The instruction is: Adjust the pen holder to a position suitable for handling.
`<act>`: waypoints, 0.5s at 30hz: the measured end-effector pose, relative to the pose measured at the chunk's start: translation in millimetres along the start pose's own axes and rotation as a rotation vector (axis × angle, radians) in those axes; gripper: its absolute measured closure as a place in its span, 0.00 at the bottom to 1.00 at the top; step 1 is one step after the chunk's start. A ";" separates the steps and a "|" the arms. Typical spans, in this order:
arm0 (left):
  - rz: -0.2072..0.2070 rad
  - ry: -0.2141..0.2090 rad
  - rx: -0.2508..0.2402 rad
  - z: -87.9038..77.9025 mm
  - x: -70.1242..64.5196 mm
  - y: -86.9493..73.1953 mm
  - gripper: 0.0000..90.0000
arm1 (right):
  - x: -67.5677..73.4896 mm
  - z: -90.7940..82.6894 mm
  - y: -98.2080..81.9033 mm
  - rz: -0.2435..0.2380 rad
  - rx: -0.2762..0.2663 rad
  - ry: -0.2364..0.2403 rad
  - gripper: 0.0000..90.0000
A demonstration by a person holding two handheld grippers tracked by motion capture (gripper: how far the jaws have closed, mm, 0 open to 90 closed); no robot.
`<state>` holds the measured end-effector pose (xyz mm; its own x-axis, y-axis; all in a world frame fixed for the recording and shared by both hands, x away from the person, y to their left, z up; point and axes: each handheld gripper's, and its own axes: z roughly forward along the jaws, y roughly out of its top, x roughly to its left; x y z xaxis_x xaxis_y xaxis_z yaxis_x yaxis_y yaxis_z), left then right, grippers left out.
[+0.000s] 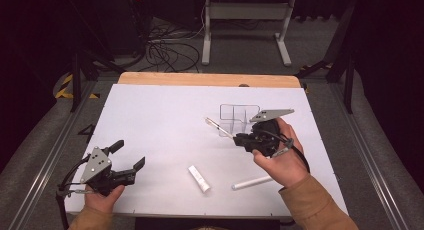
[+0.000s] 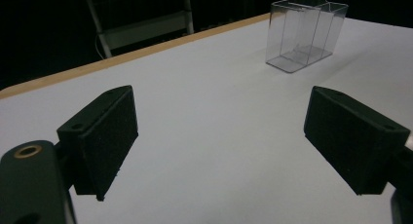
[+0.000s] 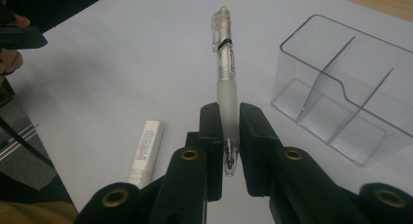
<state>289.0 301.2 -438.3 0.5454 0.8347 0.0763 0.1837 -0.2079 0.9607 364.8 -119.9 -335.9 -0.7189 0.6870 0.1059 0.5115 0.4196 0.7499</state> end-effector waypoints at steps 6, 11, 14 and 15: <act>0.000 0.000 0.000 0.1 -0.1 0.0 0.15 | -7.1 -10.1 5.3 0.008 0.000 -0.004 0.90; -0.001 0.002 0.000 0.0 0.0 0.0 0.15 | -13.0 -17.2 8.2 0.021 -0.004 -0.004 0.90; 0.001 0.002 0.001 0.1 -0.1 0.0 0.15 | -16.0 -20.5 10.4 0.022 -0.002 -0.011 0.90; 0.000 0.003 0.000 0.1 -0.1 -0.1 0.15 | -16.7 -21.5 11.3 0.026 -0.001 -0.011 0.90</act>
<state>288.9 301.1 -438.4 0.5432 0.8361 0.0766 0.1841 -0.2077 0.9607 372.4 -139.5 -315.2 -0.7006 0.7037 0.1181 0.5291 0.4013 0.7477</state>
